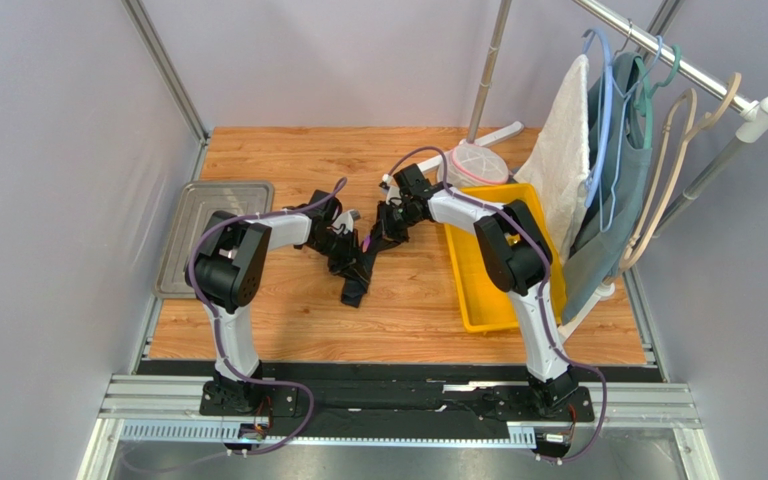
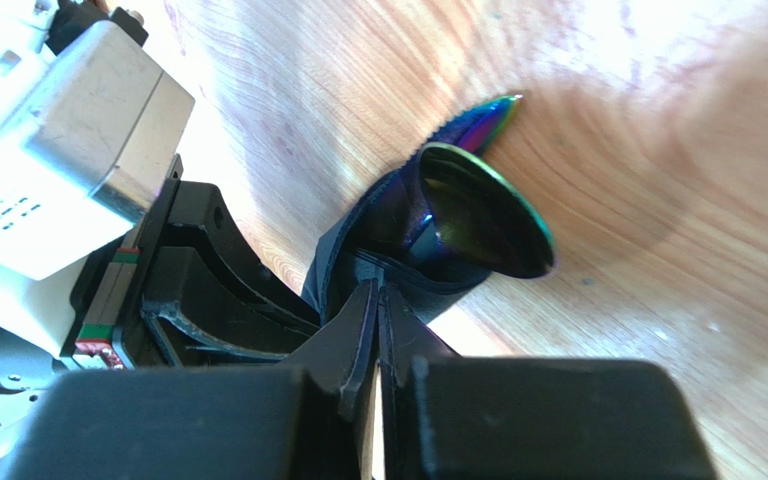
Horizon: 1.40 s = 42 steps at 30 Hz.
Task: Place the utensils on the paper napkin and roll it up
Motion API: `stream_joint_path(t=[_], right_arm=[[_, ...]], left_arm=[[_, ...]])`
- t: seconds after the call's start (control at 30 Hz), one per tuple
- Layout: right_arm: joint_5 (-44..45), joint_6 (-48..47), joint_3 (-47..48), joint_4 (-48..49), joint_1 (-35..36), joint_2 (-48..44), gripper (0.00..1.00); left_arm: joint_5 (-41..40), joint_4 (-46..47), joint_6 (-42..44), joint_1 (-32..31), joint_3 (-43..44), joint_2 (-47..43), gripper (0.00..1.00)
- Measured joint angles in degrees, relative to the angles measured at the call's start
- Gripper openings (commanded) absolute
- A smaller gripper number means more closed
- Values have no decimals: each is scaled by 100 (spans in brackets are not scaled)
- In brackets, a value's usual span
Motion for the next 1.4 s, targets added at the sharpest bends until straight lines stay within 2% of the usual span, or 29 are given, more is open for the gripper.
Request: stream_joint_path(t=[0.1, 0.43, 0.77, 1.2, 1.4], right_arm=[[26, 15, -37, 61, 52, 4, 0], [219, 31, -74, 105, 164, 37, 0], [293, 94, -98, 114, 175, 42, 0], [170, 63, -107, 0, 175, 42, 0], [162, -199, 66, -420, 127, 42, 4]], left_arm=[[-13, -50, 48, -11, 35, 2, 0], [144, 46, 79, -68, 37, -70, 0], [487, 638, -44, -254, -125, -354, 0], [525, 691, 52, -203, -363, 11, 0], [920, 691, -15, -68, -365, 221, 0]])
